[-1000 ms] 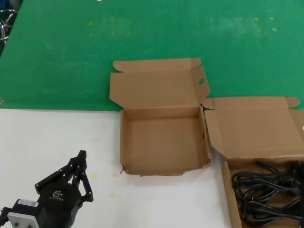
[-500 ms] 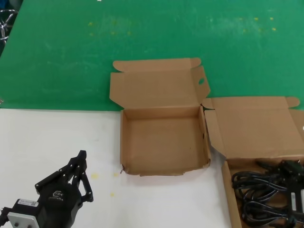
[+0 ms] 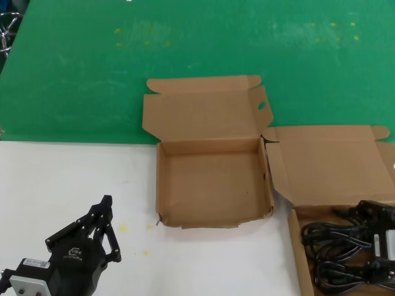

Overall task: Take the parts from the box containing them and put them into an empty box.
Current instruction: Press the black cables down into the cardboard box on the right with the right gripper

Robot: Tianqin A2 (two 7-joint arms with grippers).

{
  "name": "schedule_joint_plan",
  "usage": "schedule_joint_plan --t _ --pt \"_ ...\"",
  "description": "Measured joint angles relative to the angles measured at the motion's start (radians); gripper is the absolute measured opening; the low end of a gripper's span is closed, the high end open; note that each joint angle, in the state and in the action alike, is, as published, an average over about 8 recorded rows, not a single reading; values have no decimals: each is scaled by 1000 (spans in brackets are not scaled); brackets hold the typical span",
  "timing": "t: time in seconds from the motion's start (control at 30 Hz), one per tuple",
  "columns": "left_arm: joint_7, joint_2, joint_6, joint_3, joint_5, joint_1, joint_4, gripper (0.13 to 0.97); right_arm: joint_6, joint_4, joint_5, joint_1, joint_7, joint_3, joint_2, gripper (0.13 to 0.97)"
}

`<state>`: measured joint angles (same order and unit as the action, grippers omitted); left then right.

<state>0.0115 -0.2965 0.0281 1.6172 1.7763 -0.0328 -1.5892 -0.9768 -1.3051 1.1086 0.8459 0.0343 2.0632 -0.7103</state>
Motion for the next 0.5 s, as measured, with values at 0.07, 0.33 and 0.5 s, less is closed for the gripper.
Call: schedule_joint_plan --t 0.07,0.33,0.5 --pt "0 0 0 0 0 0 0 134 3 13 -2 7 6 2 8 699" --pt "0 0 0 0 0 0 0 134 12 57 -1 27 26 7 31 607" --pt "0 0 0 0 0 0 0 134 6 69 -5 40 26 9 32 473"
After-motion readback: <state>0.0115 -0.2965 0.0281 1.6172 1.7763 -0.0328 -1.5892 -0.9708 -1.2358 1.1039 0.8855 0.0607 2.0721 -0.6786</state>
